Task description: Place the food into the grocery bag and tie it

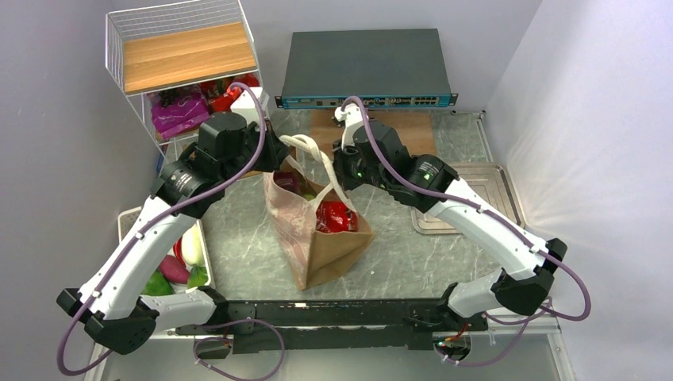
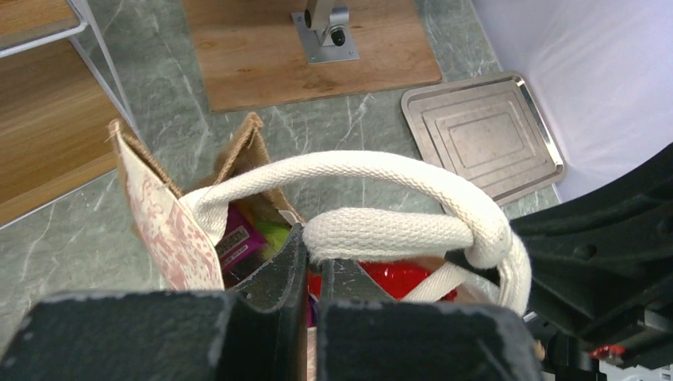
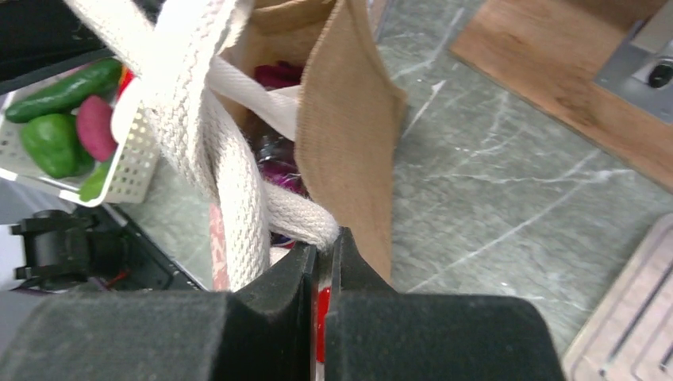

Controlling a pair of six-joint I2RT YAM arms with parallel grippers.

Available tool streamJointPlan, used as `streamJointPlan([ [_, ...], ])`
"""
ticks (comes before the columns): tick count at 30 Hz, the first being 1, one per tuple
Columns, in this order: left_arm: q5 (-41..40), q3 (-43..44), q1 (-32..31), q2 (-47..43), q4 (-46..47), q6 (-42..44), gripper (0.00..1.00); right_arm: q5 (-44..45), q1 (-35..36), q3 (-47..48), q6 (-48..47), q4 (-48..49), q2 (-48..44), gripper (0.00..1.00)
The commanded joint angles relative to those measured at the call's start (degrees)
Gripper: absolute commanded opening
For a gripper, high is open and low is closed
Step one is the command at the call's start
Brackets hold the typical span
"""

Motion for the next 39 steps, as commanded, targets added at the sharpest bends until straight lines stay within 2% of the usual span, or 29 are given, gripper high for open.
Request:
streamJointPlan([
  [1, -5.42, 2.76, 0.44, -3.92, 4.04, 1.55, 0.00, 13.61, -1.84, 4.37, -6.50, -8.66, -0.95, 0.00],
  [9, -10.19, 3.53, 0.74, -4.45, -0.26, 2.78, 0.00, 19.48, -4.10, 6.70, -11.43, -12.56, -0.62, 0.00],
  [14, -14.66, 2.85, 2.72, -5.66, -5.00, 0.23, 0.00, 22.78, -6.79, 5.80, -10.86, -15.20, -0.90, 0.00],
  [19, -16.18, -4.01, 4.47, -10.45, -4.42, -4.22, 0.00, 23.95, -11.14, 2.78, -5.45, -14.92, -2.06, 0.00],
  [24, -16.63, -10.94, 5.25, -15.94, -2.73, -7.38, 0.00, 26.15, -13.12, 3.84, -1.39, -16.73, -0.05, 0.00],
  [31, -17.38, -11.77, 5.43, -19.59, -0.29, -3.98, 0.00, 26.10, -14.10, 3.86, -0.69, -12.04, -0.75, 0.00],
  [36, -15.23, -14.35, 5.56, -22.63, 4.41, -1.45, 0.00, 19.70, -19.82, -2.94, 2.88, -6.88, -5.36, 0.00],
  [39, -16.45, -15.33, 5.52, -23.84, 3.33, -2.30, 0.00, 20.03, -22.00, -5.84, 3.41, -5.24, -7.09, 0.00],
])
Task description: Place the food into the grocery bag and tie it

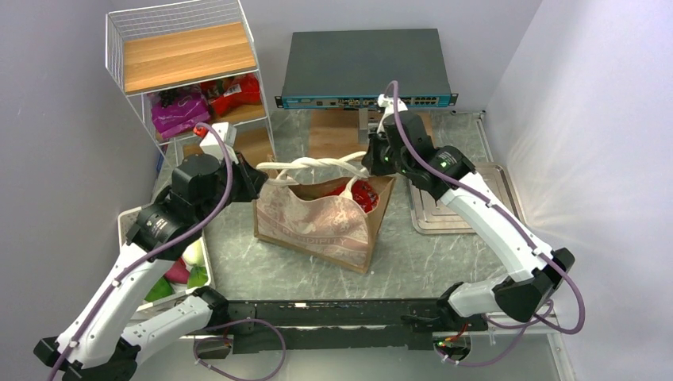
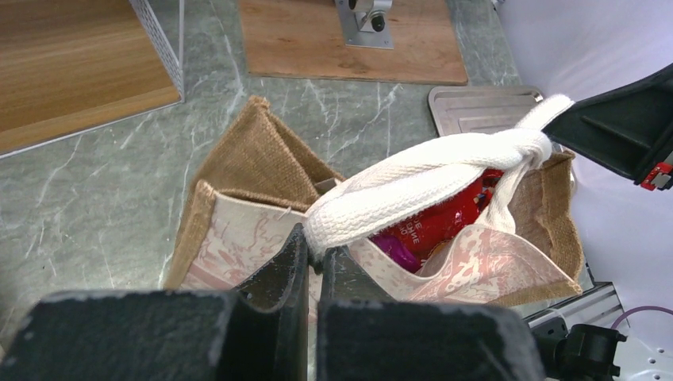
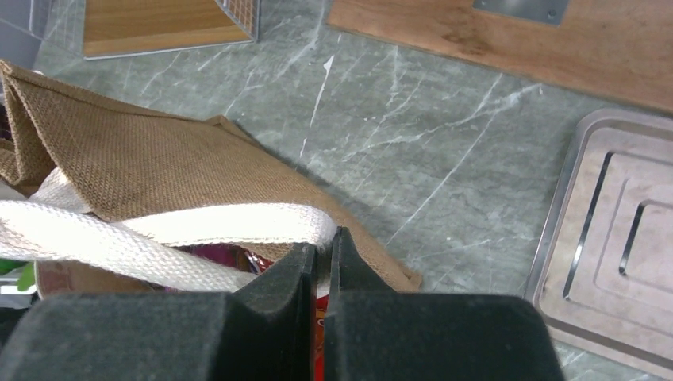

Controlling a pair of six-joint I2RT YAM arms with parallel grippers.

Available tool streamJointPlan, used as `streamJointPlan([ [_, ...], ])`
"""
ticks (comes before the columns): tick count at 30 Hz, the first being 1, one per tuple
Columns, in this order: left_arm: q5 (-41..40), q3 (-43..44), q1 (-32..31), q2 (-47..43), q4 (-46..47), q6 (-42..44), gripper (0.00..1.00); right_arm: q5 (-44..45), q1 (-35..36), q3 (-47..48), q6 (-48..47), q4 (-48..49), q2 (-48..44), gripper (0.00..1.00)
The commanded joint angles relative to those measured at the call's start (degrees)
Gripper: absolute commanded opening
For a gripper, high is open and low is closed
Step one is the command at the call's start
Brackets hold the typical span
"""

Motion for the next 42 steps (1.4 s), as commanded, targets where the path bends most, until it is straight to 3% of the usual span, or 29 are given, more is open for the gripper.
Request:
streamJointPlan([
  [1, -13.37, 1.32, 3.06, -7.30, 1.86, 1.84, 0.00, 17.79, -9.11, -2.96, -1.00, -1.33, -6.08, 0.00],
  [7, -12.85, -1.50, 3.08, -12.11, 5.90, 3.49, 0.00, 19.83, -11.99, -3.21, -3.19, -0.23, -7.23, 0.00],
  [14, -12.73, 1.97, 3.05, -11.43, 5.89, 5.28, 0.00, 20.30, -15.58, -3.67, -4.61, 0.67, -9.24, 0.00],
  [20, -18.60, 1.56, 3.05, -12.27, 1.58, 1.94, 0.00, 17.86, -21.00, -7.23, -4.43, 1.61, -11.08, 0.00],
  [23, -24.80, -1.61, 3.05, -14.80, -2.51, -5.69, 0.00, 16.04, -24.95, -10.71, -1.70, 3.30, -12.51, 0.00],
  [29, -31.31, -14.97, 3.05, -26.31, -10.85, -34.82, 0.00, 12.30, -32.75, -19.36, 9.21, 6.06, -14.76, 0.00],
  [32, -31.96, -21.24, 3.05, -31.40, -13.50, -44.73, 0.00, 8.46, -35.80, -18.91, 15.12, 5.40, -13.12, 0.00],
  [36, -34.54, -23.41, 3.07, -34.68, -21.11, -56.38, 0.00, 8.17, -36.51, -15.16, 18.51, 3.04, -10.14, 0.00],
  [42, -39.81, -21.76, 3.05, -36.73, -33.33, -67.18, 0.00, 3.92, -41.27, -14.92, 23.49, 2.52, -7.27, 0.00],
])
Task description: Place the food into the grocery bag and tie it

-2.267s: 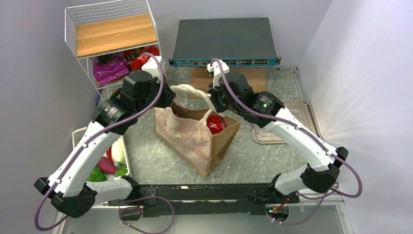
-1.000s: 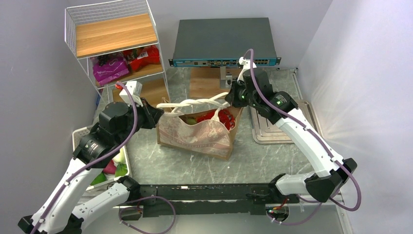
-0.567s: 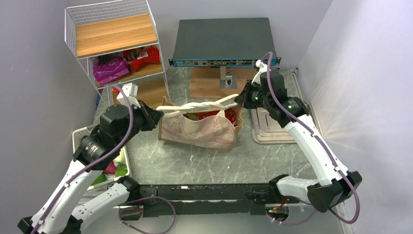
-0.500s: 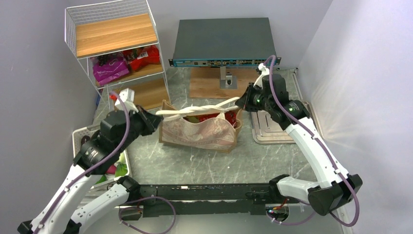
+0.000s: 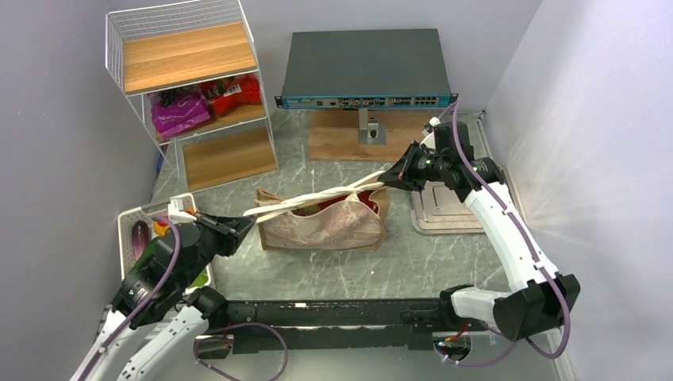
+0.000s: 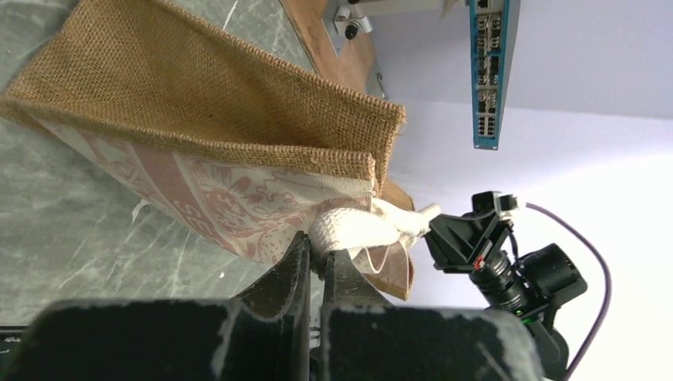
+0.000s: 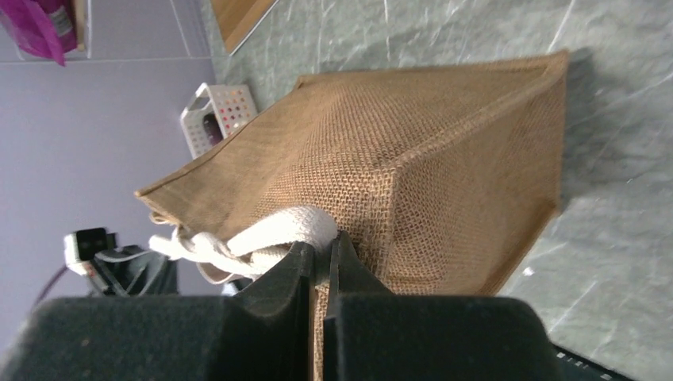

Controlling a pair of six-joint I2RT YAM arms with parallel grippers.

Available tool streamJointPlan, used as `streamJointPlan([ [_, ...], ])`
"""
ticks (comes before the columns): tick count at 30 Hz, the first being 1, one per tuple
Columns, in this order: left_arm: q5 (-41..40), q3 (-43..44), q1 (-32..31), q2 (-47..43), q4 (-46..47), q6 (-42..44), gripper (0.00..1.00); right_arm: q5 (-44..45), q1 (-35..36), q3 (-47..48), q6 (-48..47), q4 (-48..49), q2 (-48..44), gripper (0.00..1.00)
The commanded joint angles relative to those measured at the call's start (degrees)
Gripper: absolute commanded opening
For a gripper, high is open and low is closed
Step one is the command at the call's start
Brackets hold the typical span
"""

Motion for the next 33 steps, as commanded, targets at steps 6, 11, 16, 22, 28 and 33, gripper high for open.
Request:
streamJointPlan([
  [6, -40.28, 7.86, 3.70, -10.06, -31.17, -12.08, 0.00, 31.59, -22.72, -2.53, 6.40, 3.16, 2.71, 0.00],
  [11, -41.95, 9.88, 3.70, -11.88, -43.57, -21.76, 0.00, 28.07, -26.20, -4.05, 10.33, 5.92, 4.56, 0.00],
  [16, -45.85, 7.64, 3.61, -16.74, -40.07, -19.56, 0.00, 23.87, -27.14, -2.75, 12.88, 7.59, 6.05, 0.00],
  [22, -44.73, 8.70, 3.63, -13.18, -39.76, -17.60, 0.00, 23.91, -24.96, 2.82, 8.56, 7.62, 7.53, 0.00],
  [28, -45.11, 6.85, 3.61, -12.83, -31.29, -9.36, 0.09, 22.66, -21.02, 3.98, 5.94, 7.10, 6.18, 0.00],
  [33, -44.94, 6.29, 3.61, -10.76, -25.65, -4.22, 0.25, 19.65, -17.42, 4.36, 2.79, 7.90, 3.85, 0.13],
])
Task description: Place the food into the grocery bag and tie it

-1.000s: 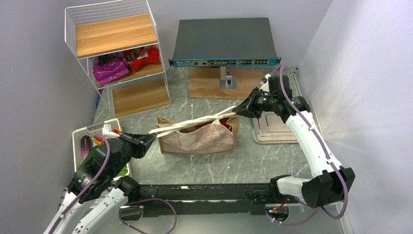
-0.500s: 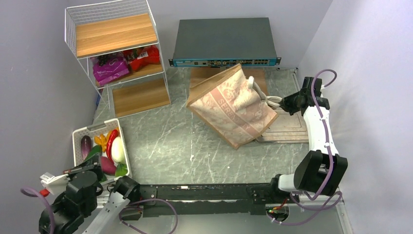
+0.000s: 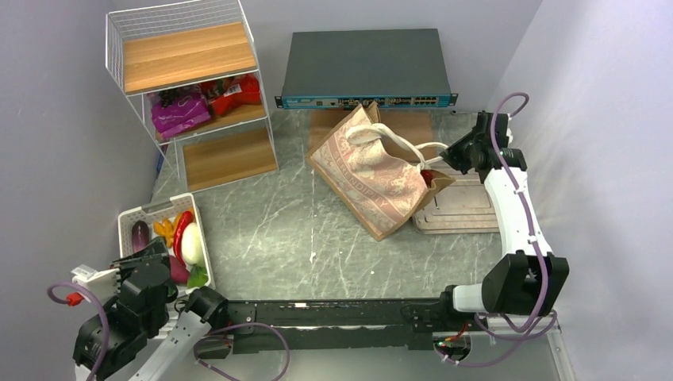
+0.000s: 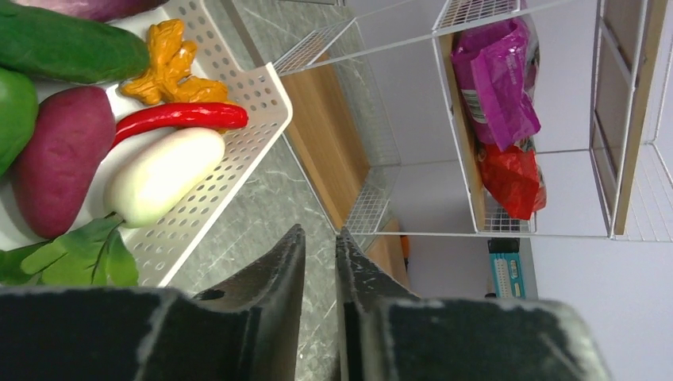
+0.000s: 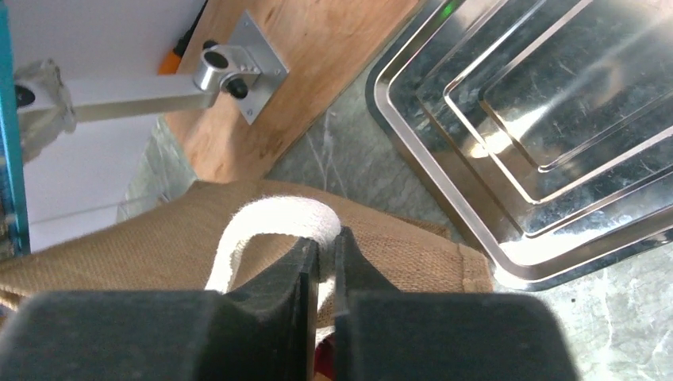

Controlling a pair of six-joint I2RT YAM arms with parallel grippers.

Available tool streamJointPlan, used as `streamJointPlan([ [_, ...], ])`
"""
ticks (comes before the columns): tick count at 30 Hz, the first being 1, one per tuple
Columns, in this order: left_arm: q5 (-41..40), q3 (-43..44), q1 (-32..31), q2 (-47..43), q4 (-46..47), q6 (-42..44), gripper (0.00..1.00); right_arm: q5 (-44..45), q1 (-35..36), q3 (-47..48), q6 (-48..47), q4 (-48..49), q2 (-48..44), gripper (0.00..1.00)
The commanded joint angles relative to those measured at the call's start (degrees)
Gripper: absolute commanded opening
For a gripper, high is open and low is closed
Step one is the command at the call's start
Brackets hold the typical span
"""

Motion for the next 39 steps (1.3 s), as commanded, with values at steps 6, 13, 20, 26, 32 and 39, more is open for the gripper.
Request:
streamJointPlan([
  [6, -1.07, -0.62, -0.08, 5.66, 13.90, 11.81, 0.44, -0.62, 4.07, 5.29, -9.36, -3.62, -5.78, 0.75],
  [13, 1.38, -0.28, -0.08, 7.65, 18.46, 16.24, 0.68, 5.17, 4.07, 5.77, -14.40, -5.09, -11.01, 0.79],
  [20, 4.68, 1.42, -0.08, 9.59, 25.66, 27.49, 0.83, 7.14, 4.77, 5.66, -17.13, -2.11, -14.55, 1.00],
  [26, 12.31, 2.39, -0.08, 12.92, 37.78, 44.70, 0.99, 7.33, 6.98, 4.38, -17.39, -0.98, -16.93, 1.00],
  [32, 25.67, 1.98, -0.08, 17.58, 48.32, 57.84, 0.99, 7.38, 8.25, 0.46, -21.45, 2.24, -21.03, 1.00],
  [39, 45.89, 4.36, -0.08, 26.58, 57.01, 66.59, 0.99, 7.44, 9.63, -2.62, -26.37, 4.36, -25.90, 1.00],
])
